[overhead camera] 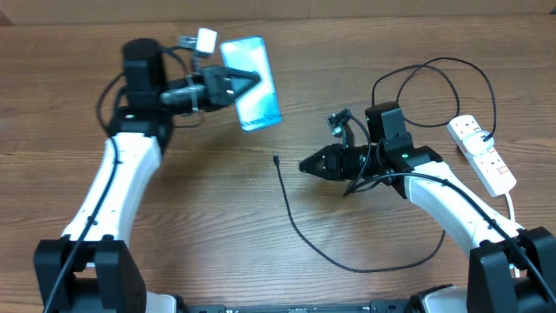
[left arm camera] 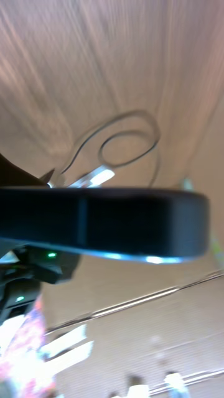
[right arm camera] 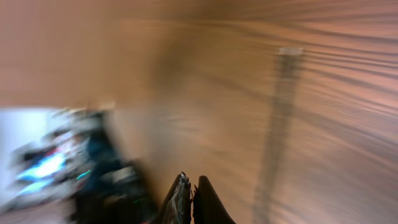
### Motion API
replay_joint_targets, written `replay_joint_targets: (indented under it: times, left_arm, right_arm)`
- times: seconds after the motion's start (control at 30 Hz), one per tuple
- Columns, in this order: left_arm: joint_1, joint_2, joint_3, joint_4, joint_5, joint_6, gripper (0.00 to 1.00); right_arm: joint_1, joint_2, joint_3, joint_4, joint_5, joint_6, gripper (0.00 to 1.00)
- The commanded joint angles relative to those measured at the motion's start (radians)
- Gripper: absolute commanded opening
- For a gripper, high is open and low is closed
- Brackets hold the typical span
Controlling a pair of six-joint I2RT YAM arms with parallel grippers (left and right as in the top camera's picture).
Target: Plug charger to phone and switch on socket
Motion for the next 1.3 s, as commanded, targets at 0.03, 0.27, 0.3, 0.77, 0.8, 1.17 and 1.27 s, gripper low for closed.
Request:
replay_joint_targets:
  times: [0.03,0.27,0.3,0.77,0.8,1.17,1.27]
  left_arm:
    - [0.117,-0.003,0.021,-0.051,0.008,0.007,0.04]
    - [0.187,-0.003,0.021,-0.142,0.007,0.082,0.04]
    - [0.190,-0.003,0.021,-0.143,0.008,0.082,0.04]
    - [0.195,-0.003,0.021,-0.151,0.028,0.082,0.04]
    - [0.195,-0.003,0.021,-0.151,0.032,0.082,0.04]
    - [0.195,-0.003,0.021,-0.150,0.034,0.082,0.04]
    - [0.195,-0.003,0.021,-0.150,0.034,0.082,0.04]
  right_arm:
    - [-0.002,-0.012,0.006,-0.048,0.465,-0.070,0.12]
    - [0.124,0.027,0.006,0.072,0.528,-0.065,0.59]
    - [0.151,0.043,0.006,0.087,0.570,-0.044,0.59]
    - [0.341,0.315,0.087,0.303,0.711,0.029,0.50]
    - [0.346,0.328,0.098,0.303,0.711,0.034,0.49]
    - [0.387,0.417,0.119,0.293,0.774,0.055,0.24]
    - [0.386,0.417,0.119,0.277,0.773,0.083,0.08]
